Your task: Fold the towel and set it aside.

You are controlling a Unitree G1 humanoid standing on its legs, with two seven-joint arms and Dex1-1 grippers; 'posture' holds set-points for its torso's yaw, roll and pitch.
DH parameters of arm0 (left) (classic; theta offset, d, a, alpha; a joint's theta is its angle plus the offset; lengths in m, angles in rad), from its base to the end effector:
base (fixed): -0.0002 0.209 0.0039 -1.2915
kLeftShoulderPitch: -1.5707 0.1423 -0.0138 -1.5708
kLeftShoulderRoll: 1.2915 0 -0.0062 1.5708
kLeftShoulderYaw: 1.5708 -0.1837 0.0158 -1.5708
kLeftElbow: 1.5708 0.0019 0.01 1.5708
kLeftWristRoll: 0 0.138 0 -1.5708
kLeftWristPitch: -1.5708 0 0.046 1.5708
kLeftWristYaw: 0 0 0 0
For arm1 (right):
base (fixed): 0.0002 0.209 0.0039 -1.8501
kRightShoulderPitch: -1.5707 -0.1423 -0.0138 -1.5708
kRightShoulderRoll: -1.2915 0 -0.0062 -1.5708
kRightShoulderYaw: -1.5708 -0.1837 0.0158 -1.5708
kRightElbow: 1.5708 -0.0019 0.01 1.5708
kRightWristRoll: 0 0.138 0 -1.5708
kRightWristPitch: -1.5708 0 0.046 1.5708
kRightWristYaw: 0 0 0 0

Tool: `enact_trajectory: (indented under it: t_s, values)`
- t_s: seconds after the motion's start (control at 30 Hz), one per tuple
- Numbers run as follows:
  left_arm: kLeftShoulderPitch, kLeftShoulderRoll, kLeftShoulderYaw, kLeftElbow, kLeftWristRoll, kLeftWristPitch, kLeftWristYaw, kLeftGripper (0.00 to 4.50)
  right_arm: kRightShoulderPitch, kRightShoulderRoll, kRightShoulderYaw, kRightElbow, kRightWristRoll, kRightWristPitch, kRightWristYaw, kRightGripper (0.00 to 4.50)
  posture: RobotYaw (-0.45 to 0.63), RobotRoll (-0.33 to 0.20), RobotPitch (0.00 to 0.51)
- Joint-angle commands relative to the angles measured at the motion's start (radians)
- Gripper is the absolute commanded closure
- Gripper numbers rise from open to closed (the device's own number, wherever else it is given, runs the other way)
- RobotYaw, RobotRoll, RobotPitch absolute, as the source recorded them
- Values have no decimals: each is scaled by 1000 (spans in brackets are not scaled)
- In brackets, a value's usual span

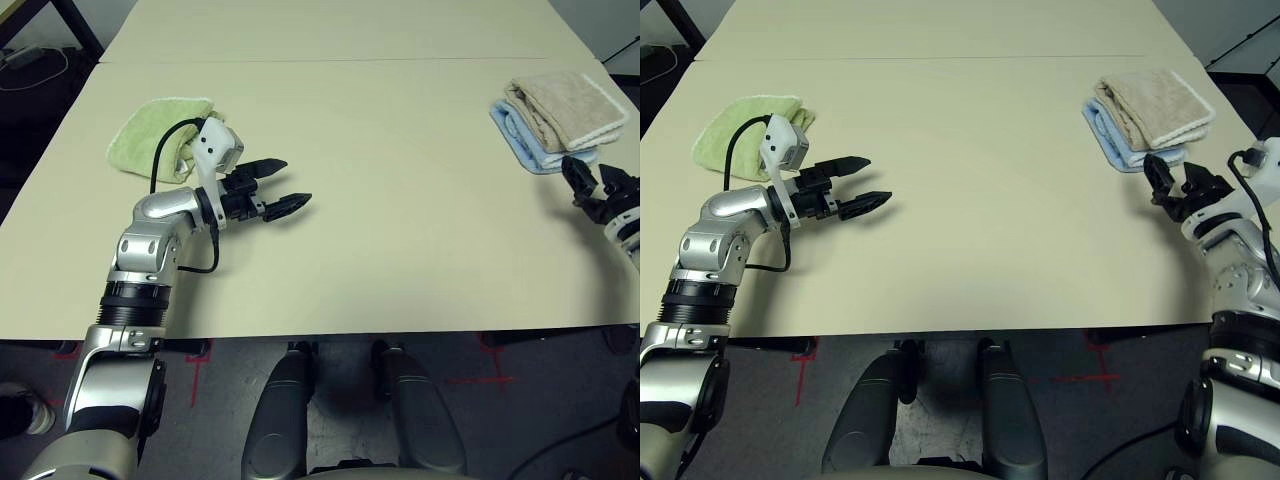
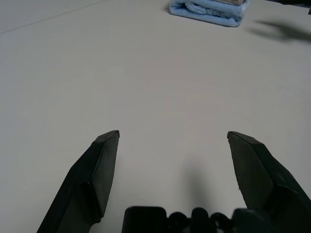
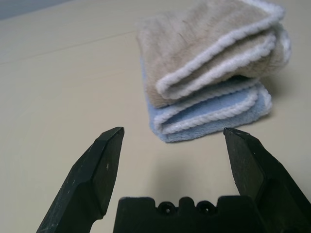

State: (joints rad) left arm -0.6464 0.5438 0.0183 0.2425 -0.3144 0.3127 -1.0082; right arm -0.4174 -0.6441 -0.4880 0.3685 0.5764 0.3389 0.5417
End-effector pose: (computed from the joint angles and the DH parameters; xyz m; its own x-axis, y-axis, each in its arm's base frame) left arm 0.3055 0.2310 0.1818 0.5702 -0.8155 -0.0987 0.8144 0.5454 0.1985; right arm 0.2454 -0.3462 0.1504 0.9910 0.0892 0.0996 -0.1073 0.9751 0.1942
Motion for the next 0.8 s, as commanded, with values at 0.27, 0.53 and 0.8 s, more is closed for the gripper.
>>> enact_trajectory:
  t_s: [0.27, 0.53, 0.8]
  values:
    - [52, -37, 22, -74, -19, 34, 80, 0, -147, 49, 125, 143, -108, -251, 191, 36, -6, 0, 210]
    - [80, -137, 98, -76, 15, 11, 347, 0, -372, 140, 173, 425, -210, -425, 120, 36, 15, 0, 210]
    - [-25, -243, 166, 127, 107, -155, 668, 0, -508, 230, 174, 654, -306, -537, -140, 36, 27, 0, 216]
